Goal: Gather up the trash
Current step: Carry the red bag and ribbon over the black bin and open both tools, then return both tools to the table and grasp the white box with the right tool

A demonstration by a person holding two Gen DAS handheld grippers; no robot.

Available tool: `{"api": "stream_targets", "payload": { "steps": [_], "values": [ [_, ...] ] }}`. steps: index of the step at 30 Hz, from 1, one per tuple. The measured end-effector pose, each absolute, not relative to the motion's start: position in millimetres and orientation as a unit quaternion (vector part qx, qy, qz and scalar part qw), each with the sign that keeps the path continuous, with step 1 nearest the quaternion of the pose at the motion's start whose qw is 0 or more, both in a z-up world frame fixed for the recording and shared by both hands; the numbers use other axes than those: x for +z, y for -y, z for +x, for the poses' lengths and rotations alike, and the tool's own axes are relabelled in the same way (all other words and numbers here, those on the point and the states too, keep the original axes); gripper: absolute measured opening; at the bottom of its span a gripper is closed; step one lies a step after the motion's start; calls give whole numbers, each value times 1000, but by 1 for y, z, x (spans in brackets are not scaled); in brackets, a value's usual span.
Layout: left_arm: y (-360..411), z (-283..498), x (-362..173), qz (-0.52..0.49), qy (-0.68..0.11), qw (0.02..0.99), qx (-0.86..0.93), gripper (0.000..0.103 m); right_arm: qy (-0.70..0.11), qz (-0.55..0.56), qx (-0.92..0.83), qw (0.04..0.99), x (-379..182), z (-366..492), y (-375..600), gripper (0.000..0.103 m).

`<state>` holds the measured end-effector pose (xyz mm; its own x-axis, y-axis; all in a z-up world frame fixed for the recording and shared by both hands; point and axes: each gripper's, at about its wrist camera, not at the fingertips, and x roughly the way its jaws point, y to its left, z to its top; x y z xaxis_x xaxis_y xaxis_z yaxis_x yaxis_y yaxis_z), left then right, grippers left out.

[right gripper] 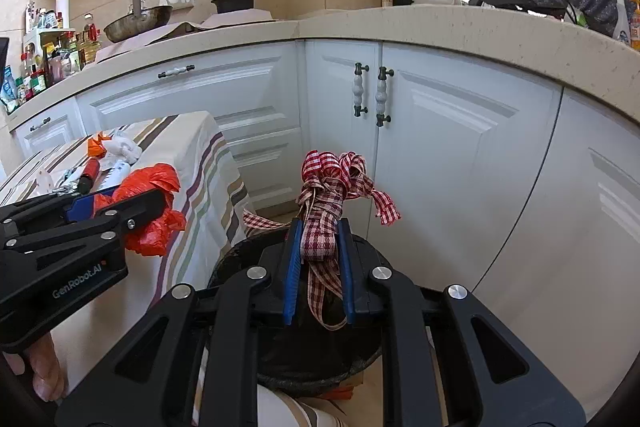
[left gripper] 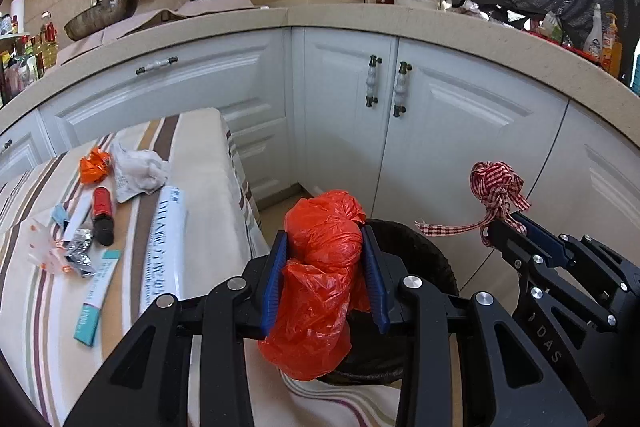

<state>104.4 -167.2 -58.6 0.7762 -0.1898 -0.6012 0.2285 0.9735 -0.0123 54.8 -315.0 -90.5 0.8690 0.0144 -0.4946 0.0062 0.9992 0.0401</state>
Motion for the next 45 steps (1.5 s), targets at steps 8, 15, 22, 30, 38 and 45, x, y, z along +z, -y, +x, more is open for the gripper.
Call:
{"api": "stream_targets", "payload": {
  "steps": [8, 15, 22, 30, 38, 45],
  "values": [
    [174, 124, -68, 23, -340, 935, -101, 37, -264, 30, -3, 964, -99, 75, 324, 17],
    [181, 132, -69, 27, -344, 933, -100, 43, -269, 31, -3, 963, -103, 89, 329, 20],
    [178, 135, -67, 11, -345, 934, -97, 66, -272, 41, -16, 961, -110, 96, 336, 43],
    [169, 128, -54, 0, -331, 938, -105, 67, -266, 46, -22, 963, -99, 88, 334, 47],
    [136, 107, -37, 7, -309, 947, -84, 67, -250, 43, -5, 967, -81, 75, 310, 48],
    [95, 90, -31, 6, -299, 953, -47, 67, -242, 40, 27, 969, -68, 65, 276, 48]
  ]
}}
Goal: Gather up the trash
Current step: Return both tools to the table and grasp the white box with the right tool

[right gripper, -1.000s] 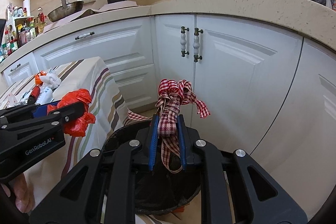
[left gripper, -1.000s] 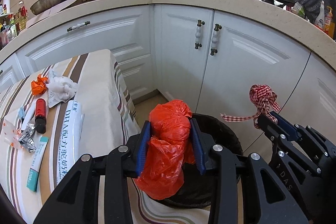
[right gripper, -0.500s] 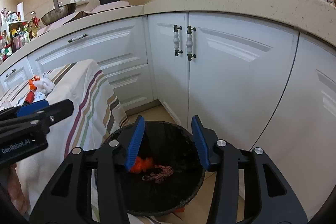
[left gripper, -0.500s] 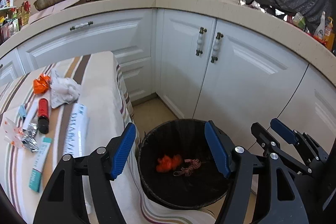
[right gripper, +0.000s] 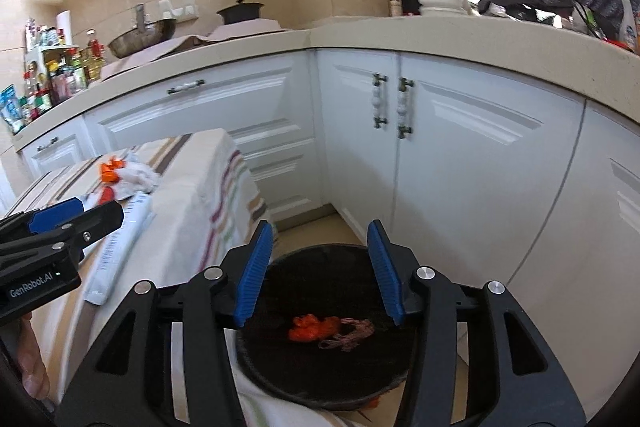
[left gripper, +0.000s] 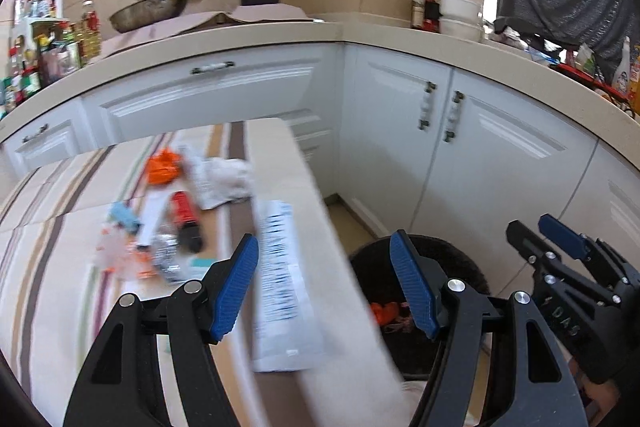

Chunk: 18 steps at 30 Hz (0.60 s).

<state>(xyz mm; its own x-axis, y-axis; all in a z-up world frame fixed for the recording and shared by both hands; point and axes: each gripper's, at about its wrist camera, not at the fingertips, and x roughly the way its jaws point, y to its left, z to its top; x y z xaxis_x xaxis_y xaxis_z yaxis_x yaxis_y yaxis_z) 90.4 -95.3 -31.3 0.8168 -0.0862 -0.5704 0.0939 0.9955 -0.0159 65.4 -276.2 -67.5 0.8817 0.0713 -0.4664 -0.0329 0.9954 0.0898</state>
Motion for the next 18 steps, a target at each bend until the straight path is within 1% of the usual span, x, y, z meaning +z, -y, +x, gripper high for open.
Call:
{"api": "stream_targets", "payload": {
  "steps": [16, 18],
  "values": [
    [-8, 58, -38, 4, -299, 953, 59, 67, -242, 8, 118, 963, -56, 53, 177, 48],
    [-19, 57, -41, 0, -301, 951, 68, 67, -245, 3, 128, 961, -57, 54, 163, 50]
  ]
}}
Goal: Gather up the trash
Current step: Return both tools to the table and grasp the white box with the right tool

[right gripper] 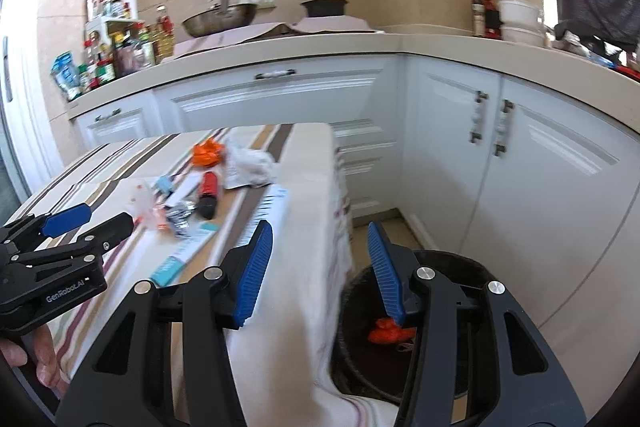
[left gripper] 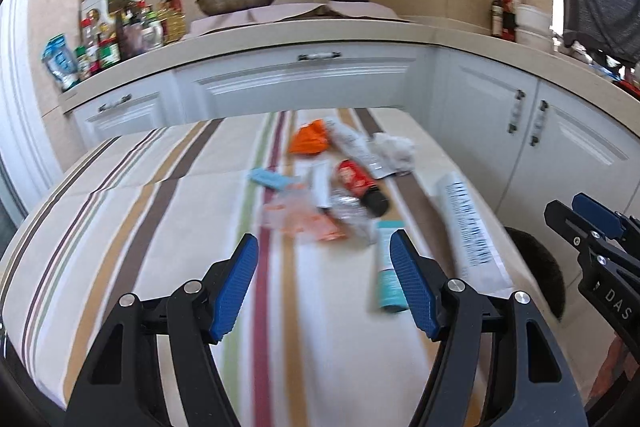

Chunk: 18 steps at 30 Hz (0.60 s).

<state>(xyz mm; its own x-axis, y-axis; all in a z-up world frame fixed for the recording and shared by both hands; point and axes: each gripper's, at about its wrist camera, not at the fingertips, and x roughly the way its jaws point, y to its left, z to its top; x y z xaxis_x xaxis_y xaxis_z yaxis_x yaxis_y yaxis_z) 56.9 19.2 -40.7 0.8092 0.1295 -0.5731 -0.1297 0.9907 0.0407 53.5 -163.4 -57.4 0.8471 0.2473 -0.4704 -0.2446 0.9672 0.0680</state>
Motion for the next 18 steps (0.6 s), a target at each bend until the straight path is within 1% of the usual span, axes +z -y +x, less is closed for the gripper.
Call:
{"api": "stream_targets", "payload": {
  "steps": [9, 18],
  "values": [
    [-56, 54, -49, -23, -308, 947, 89, 67, -281, -28, 139, 949, -70, 61, 122, 51],
    [-69, 55, -56, -37, -316, 945, 80, 67, -328, -46, 129, 935, -83, 72, 109, 51]
  ]
}}
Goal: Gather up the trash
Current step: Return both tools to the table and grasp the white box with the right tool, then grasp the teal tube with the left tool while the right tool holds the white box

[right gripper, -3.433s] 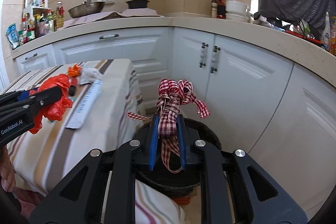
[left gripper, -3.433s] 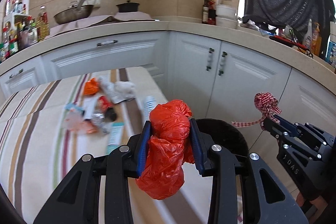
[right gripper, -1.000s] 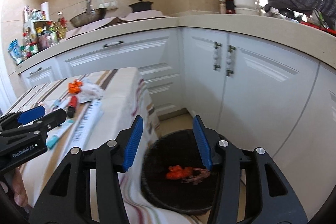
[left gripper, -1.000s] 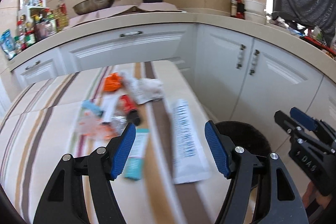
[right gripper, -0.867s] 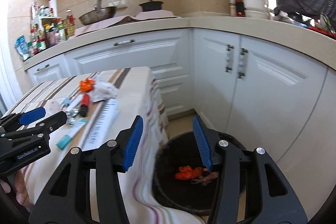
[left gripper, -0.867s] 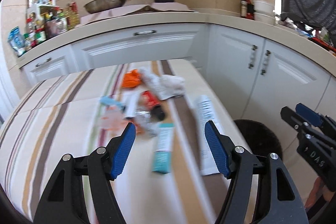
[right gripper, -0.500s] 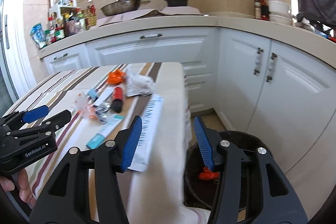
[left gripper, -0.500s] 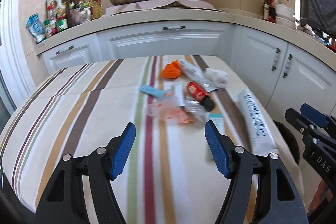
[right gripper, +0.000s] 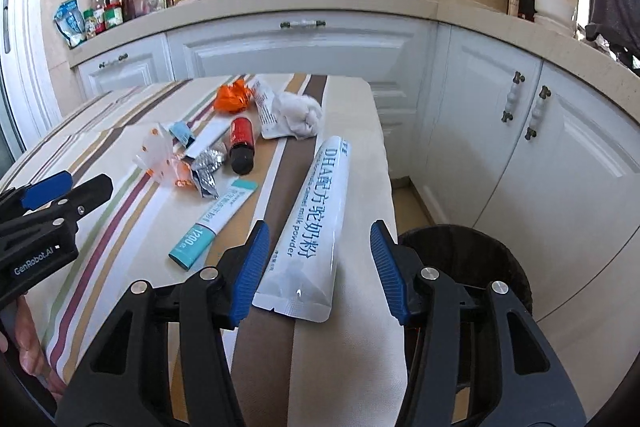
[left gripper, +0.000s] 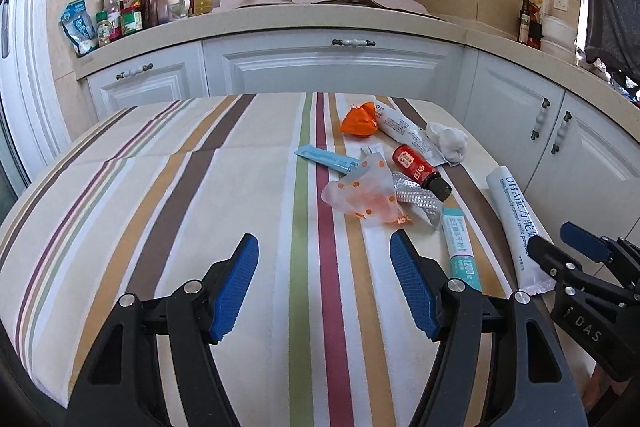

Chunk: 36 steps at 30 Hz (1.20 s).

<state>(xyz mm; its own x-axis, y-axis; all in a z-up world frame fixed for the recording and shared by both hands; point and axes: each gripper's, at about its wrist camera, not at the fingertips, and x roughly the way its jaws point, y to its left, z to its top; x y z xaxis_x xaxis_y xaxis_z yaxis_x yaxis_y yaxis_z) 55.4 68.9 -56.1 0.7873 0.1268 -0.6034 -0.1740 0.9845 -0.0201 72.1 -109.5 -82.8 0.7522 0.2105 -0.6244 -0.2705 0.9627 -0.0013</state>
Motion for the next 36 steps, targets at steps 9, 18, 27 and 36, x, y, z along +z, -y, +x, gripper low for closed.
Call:
{"api": "stream_targets", "payload": {
  "steps": [9, 18, 27, 36],
  "values": [
    [-60, 54, -58, -39, -321, 944, 61, 67, -355, -59, 146, 922, -94, 71, 100, 38],
    [-45, 55, -60, -29, -325, 944, 44, 69, -340, -48, 143, 928, -93, 65, 109, 15],
    [-32, 57, -61, -23, -328, 944, 34, 69, -320, -22, 153, 935, -85, 60, 121, 7],
    [-7, 60, -61, -13, -334, 942, 1, 69, -304, -5, 152, 940, -78, 56, 138, 5]
  ]
}}
